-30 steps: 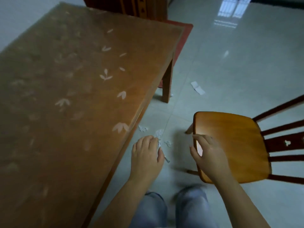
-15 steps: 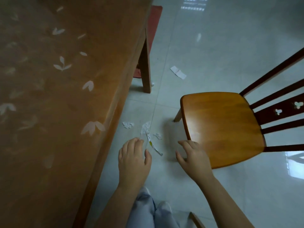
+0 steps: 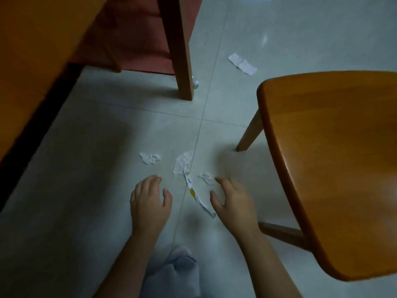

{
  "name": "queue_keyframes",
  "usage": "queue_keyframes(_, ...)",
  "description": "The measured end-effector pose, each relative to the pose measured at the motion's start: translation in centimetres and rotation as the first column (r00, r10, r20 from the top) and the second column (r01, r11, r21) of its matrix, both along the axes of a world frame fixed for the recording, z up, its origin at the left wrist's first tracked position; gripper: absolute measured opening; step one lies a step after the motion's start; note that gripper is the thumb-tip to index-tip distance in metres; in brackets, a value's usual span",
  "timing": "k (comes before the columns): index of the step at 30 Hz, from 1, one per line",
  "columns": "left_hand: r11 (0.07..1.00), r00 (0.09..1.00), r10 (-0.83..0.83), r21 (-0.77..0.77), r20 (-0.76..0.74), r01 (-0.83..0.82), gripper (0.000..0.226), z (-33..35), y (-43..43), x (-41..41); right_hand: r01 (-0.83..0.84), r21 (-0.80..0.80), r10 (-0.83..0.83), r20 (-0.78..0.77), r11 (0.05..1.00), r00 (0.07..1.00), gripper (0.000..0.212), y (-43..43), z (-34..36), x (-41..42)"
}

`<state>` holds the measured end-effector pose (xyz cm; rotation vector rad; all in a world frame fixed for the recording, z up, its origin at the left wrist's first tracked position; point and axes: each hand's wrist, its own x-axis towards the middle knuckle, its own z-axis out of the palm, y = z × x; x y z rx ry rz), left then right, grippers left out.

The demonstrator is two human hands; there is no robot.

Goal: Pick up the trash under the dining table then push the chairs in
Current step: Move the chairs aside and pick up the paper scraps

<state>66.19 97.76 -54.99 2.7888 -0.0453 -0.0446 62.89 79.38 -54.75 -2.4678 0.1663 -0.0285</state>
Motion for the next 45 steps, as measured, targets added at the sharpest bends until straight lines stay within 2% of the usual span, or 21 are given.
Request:
queue_keyframes(3, 0.998, 0.998, -0.057, 0.039, 0.018, 0.056, 0.041, -5.9, 0.5, 2.0, -0.049, 0.032, 0.049, -0.021, 0.998, 0.999, 0.043, 0.4, -7.6, 1.4)
queue_keyframes(9, 0.969, 0.952, -0.244, 0.094, 0.186, 0.230, 0.042, -13.5, 2.6, 4.5, -0.193, -0.092, 0.190, -0.042, 0.977, 0.981, 0.034, 0.0, -18.7, 4.7)
queue_keyframes(15, 0.947, 0.942, -0.306, 0.145, 0.141, 0.286, 0.042, -18.8, 5.5, 5.2, -0.272, -0.077, 0.258, -0.154, 0.959, 0.954, 0.042, 1.9, -25.7, 6.1)
queue_keyframes(19, 0.944, 0.935, -0.324, 0.121, 0.145, 0.308, 0.042, -20.2, 7.0, 4.2, -0.211, -0.018, 0.199, -0.260, 0.977, 0.945, 0.040, 3.5, -28.4, 6.2)
queue_keyframes(25, 0.955, 0.943, -0.297, 0.063, 0.148, 0.290, 0.040, -21.8, 8.1, 2.7, -0.075, 0.048, 0.087, -0.327, 0.996, 0.941, 0.035, 5.5, -32.0, 5.2)
queue_keyframes(31, 0.957, 0.948, -0.288, 0.021, 0.135, 0.288, 0.037, -22.4, 7.6, 2.0, -0.071, 0.116, 0.108, -0.352, 0.991, 0.930, 0.031, 5.7, -32.9, 4.1)
queue_keyframes(34, 0.954, 0.943, -0.297, 0.009, 0.147, 0.299, 0.037, -22.6, 7.0, 1.8, 0.021, 0.212, 0.058, -0.359, 0.977, 0.932, 0.028, 5.6, -32.7, 3.8)
queue_keyframes(38, 0.952, 0.940, -0.299, -0.016, 0.163, 0.306, 0.036, -23.2, 6.4, 1.5, 0.109, 0.312, -0.023, -0.266, 0.944, 0.964, 0.022, 4.5, -30.6, 4.2)
queue_keyframes(42, 0.944, 0.936, -0.316, -0.051, 0.154, 0.327, 0.035, -24.5, 4.7, 1.9, 0.226, 0.409, -0.167, -0.174, 0.884, 0.970, 0.022, 2.3, -27.7, 4.7)
queue_keyframes(45, 0.928, 0.925, -0.356, -0.071, 0.131, 0.367, 0.034, -25.5, 2.4, 2.4, 0.310, 0.512, -0.246, -0.191, 0.801, 0.950, 0.019, -0.1, -25.9, 4.6)
